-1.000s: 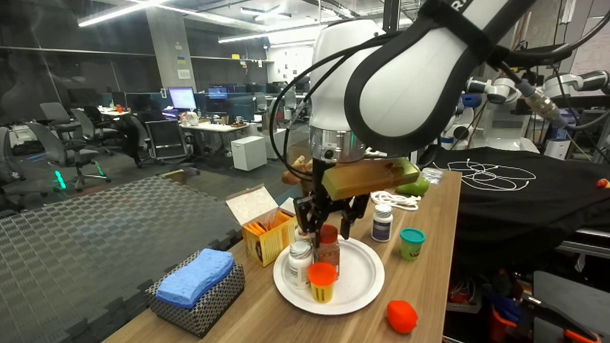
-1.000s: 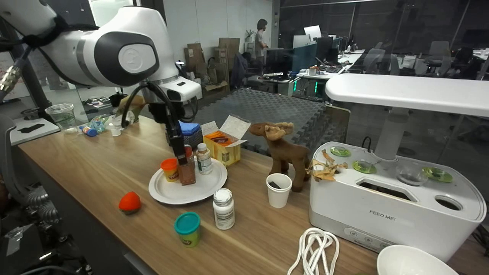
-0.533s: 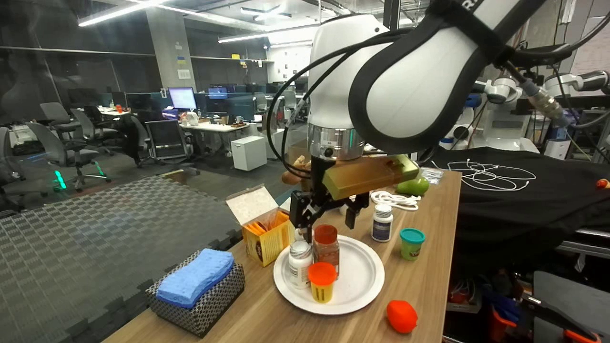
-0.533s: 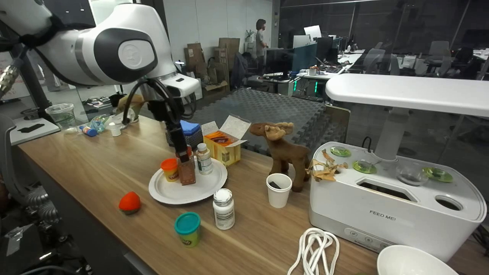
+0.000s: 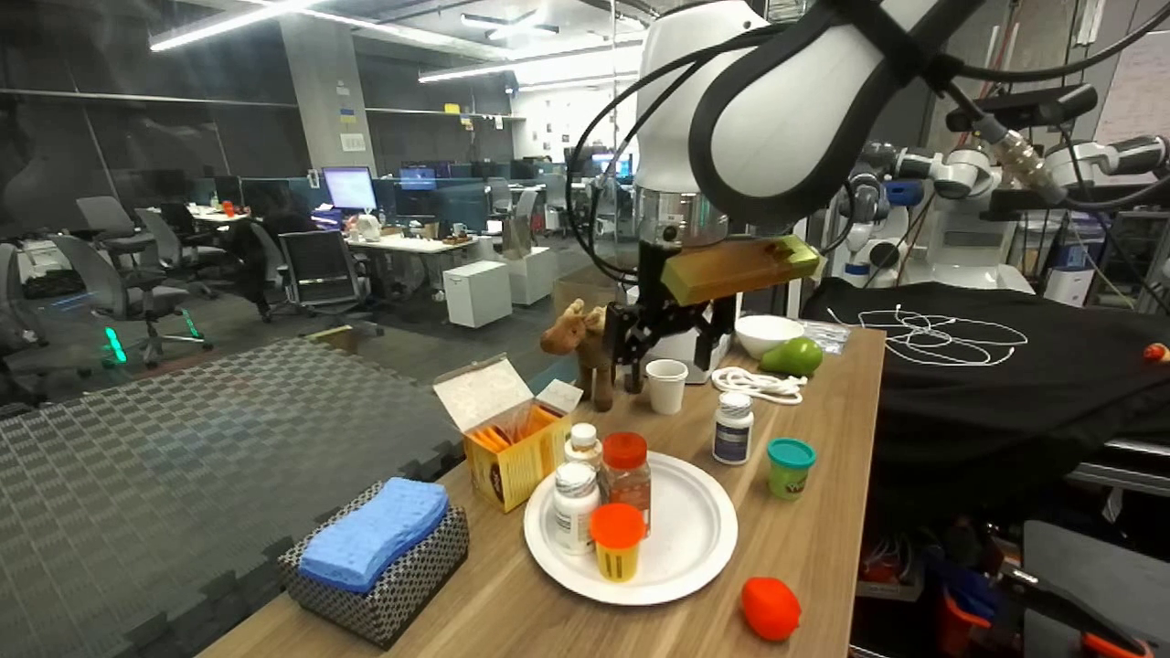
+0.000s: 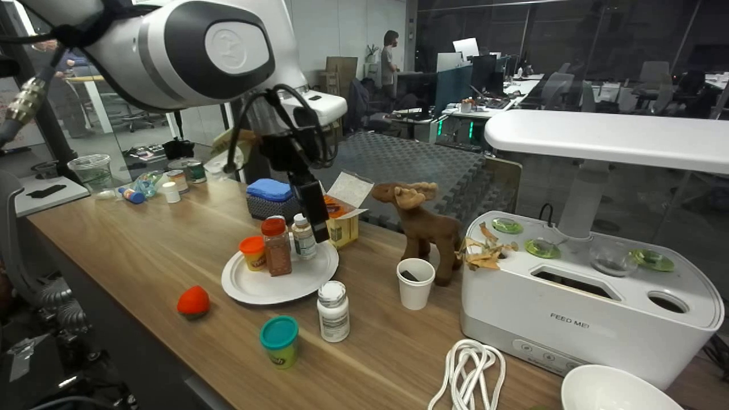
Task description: Place the containers and orange plush toy on the white plate
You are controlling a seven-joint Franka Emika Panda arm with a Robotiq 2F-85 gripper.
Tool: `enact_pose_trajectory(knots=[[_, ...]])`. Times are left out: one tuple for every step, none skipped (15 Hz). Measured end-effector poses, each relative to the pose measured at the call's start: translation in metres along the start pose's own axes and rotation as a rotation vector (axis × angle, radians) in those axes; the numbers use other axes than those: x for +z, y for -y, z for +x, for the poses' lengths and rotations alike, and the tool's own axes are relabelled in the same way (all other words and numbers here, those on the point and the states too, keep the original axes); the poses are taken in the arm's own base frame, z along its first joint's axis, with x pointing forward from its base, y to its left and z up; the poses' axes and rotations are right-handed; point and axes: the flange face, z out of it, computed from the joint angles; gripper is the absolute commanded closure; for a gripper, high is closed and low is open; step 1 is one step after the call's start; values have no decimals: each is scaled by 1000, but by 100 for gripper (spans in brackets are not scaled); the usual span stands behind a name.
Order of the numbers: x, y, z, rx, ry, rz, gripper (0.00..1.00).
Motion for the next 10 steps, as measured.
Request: enact_pose_trajectory(knots=[[2,-13,6,-21,2,-5,0],[5,-25,11,-44,11,-3,0],[9,-34,14,-67,23,1,0],[14,-42,16,-86,37,5,0],[21,-48,17,-104,54,5,0],[29,-53,17,-120,71,0,0],[37,-57,16,-134,89,-6,0],[44,-60,15,-143,104,-11,0],[51,-63,14,-149,118,-18,0],[56,-65,14,-153,129,-25,0]])
